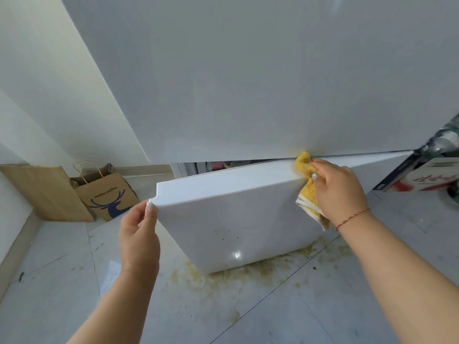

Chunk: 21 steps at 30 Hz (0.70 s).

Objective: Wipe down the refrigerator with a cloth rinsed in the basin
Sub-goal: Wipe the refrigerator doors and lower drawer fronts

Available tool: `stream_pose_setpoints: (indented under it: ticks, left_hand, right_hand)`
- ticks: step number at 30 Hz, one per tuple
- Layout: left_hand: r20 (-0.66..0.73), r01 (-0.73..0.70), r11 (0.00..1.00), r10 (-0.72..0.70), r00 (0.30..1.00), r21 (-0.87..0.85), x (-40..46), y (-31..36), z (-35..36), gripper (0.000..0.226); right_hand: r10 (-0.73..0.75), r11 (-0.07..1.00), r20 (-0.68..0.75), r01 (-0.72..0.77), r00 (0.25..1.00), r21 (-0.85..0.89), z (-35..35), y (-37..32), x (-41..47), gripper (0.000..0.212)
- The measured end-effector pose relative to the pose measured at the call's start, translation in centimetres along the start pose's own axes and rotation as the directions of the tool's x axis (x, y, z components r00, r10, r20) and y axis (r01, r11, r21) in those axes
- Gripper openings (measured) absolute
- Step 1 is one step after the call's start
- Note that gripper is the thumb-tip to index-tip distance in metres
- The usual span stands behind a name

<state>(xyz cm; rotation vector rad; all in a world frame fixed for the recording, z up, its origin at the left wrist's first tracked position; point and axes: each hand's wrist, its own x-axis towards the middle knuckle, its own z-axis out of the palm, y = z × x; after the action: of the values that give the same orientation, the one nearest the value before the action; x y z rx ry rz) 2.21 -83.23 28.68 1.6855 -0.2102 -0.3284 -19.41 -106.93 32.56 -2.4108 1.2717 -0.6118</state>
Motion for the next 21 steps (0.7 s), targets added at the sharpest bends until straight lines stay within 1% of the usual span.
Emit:
stream_pose_setpoints:
  ticks: [2,5,7,9,11,12,15,16,18,20,21]
  left_hand:
    - [-0.025,-0.021,0.999,0.022,0.999,0.028,0.2,-0.5,0.3,0.018]
    - [-0.071,-0.016,0.999,0.019,0.997,0.035,0.5,-0.9,1.2,0.019]
    - [-0.106,-0.023,0.999,0.025,0.994,0.025,0.8,-0.9,1.5,0.019]
    - [-0.127,-0.036,0.999,0.038,0.991,0.016,1.2,-0.6,1.9,0.017]
    - [-0.163,-0.037,0.999,0.039,0.986,0.016,2.0,-0.3,2.5,0.017]
    - [-0.202,-0.039,0.999,0.045,0.978,0.033,2.7,-0.4,2.5,0.020]
    - [-0.290,-0.007,1.000,0.015,0.957,0.028,3.9,0.3,3.8,0.040]
    - [-0.293,-0.002,1.000,0.008,0.956,0.021,4.0,0.5,4.2,0.043]
    - [-0.263,0.008,1.000,-0.005,0.965,0.011,4.3,0.7,5.1,0.040]
    - [-0.237,0.018,1.000,-0.023,0.971,-0.026,4.3,0.4,5.6,0.034]
    - [-0.232,0.023,0.998,-0.035,0.972,-0.055,4.3,0.3,5.7,0.030]
  right_hand:
    - [0.017,1.000,-0.068,-0.018,0.998,-0.015,-0.4,3.0,0.1,0.039]
    - [0.047,0.994,-0.172,-0.064,0.984,-0.091,-1.3,7.2,0.3,0.038]
    - [0.118,0.983,-0.232,-0.147,0.965,-0.112,-2.0,9.3,0.8,0.037]
    - [0.245,0.960,-0.296,-0.274,0.923,-0.060,-2.7,10.7,1.2,0.037]
    - [0.397,0.916,-0.314,-0.396,0.862,0.072,-3.0,11.3,1.0,0.034]
    - [0.448,0.894,-0.310,-0.420,0.838,0.158,-2.0,11.3,0.7,0.032]
    - [0.512,0.836,-0.305,-0.384,0.803,0.392,-0.1,11.2,-0.4,0.027]
    - [0.548,0.788,-0.293,-0.366,0.783,0.496,0.6,10.9,-0.7,0.026]
    - [0.619,0.628,-0.230,-0.296,0.751,0.720,2.2,10.1,-1.2,0.021]
    - [0.630,0.471,-0.167,-0.203,0.758,0.859,3.8,9.0,-1.5,0.012]
    - [0.618,0.417,-0.142,-0.169,0.773,0.893,4.3,8.4,-1.7,0.010]
